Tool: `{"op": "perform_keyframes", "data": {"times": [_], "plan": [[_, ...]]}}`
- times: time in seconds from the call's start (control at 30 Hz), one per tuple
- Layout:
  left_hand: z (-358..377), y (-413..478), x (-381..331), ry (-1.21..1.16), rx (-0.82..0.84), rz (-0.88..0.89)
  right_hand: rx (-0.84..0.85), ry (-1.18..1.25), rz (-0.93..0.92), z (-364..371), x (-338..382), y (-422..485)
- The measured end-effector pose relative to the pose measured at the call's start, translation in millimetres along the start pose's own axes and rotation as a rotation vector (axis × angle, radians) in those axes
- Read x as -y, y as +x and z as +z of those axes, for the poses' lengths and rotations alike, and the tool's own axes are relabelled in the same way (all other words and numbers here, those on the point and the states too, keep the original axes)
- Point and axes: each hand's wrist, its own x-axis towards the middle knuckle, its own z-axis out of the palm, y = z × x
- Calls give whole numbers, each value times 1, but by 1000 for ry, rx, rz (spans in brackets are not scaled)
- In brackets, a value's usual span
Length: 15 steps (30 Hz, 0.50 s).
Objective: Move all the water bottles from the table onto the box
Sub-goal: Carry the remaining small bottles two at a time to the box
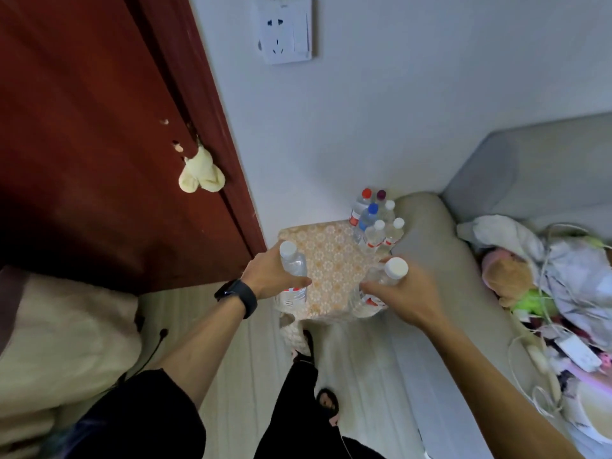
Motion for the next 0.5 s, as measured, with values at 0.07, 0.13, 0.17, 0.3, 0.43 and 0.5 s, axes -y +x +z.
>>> {"op": "perform_keyframes", "data": {"times": [0.07,0.13,0.17,0.3,0.43,0.5], "plan": [[-1,34,2,12,44,-7,16,-8,31,8,2,30],[-2,69,3,44,76,3,28,-17,54,17,6,59],[0,85,5,47,85,-10,40,-25,69,23,7,73],[14,140,9,8,105,-77,43,12,151,43,4,122],[40,182,18,-65,119,-108,83,52,218,74,-17,172],[57,201,25,-114,109,-139,117,43,231,94,-30,196]]}}
